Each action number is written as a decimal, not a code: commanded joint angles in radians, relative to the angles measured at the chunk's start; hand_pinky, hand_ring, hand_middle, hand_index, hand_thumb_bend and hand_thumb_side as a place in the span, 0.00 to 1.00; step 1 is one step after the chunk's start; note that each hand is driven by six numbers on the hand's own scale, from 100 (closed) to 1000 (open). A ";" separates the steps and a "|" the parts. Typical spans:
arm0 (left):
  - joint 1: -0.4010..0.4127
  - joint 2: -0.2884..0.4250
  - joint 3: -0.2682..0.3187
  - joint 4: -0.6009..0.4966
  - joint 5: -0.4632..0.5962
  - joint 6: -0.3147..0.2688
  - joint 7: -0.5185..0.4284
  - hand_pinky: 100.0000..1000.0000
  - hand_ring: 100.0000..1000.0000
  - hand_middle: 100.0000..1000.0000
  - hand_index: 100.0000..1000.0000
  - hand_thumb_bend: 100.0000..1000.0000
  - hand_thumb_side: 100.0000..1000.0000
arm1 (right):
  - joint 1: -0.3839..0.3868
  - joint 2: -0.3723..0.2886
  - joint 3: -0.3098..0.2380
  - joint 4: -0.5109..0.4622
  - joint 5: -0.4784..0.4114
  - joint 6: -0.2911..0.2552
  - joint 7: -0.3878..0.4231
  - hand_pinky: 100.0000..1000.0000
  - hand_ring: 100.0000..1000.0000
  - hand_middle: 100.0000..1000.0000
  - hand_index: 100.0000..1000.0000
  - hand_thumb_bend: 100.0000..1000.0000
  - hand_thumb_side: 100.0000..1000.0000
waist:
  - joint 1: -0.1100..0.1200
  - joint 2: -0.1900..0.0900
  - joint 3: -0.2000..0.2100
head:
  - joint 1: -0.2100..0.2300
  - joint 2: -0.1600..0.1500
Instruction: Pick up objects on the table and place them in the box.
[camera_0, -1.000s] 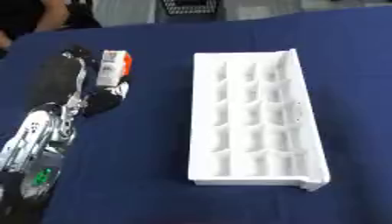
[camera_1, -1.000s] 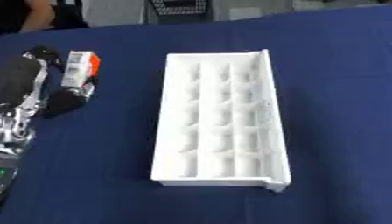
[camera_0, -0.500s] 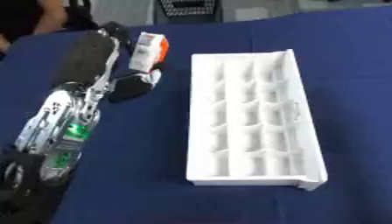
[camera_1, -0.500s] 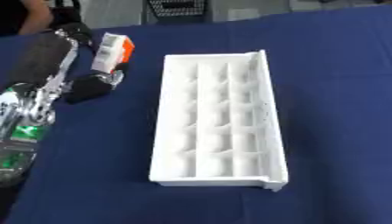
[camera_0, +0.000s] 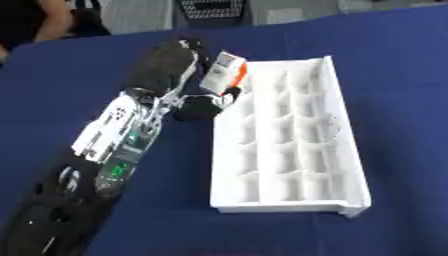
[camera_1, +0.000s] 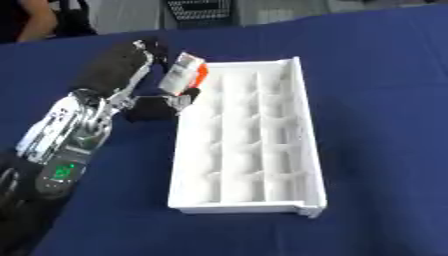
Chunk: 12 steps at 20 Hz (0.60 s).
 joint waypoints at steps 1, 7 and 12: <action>-0.020 -0.005 -0.023 -0.005 0.017 -0.027 -0.007 0.81 0.77 0.78 0.40 0.00 0.59 | -0.008 -0.012 0.000 -0.021 -0.002 0.000 0.006 0.57 0.63 0.67 0.79 0.00 0.97 | -0.003 -0.018 -0.002 | 0.009 -0.013; -0.014 -0.003 -0.057 -0.036 0.052 -0.064 -0.032 0.82 0.78 0.79 0.52 0.07 0.56 | -0.009 -0.011 0.000 -0.021 -0.003 0.000 0.007 0.57 0.63 0.67 0.79 0.00 0.97 | -0.003 -0.018 -0.001 | 0.010 -0.016; 0.003 0.003 -0.057 -0.047 0.023 -0.108 -0.088 0.83 0.79 0.83 0.90 0.99 0.65 | -0.009 -0.010 -0.001 -0.021 -0.002 0.001 0.006 0.57 0.63 0.67 0.79 0.00 0.97 | -0.004 -0.018 0.002 | 0.011 -0.019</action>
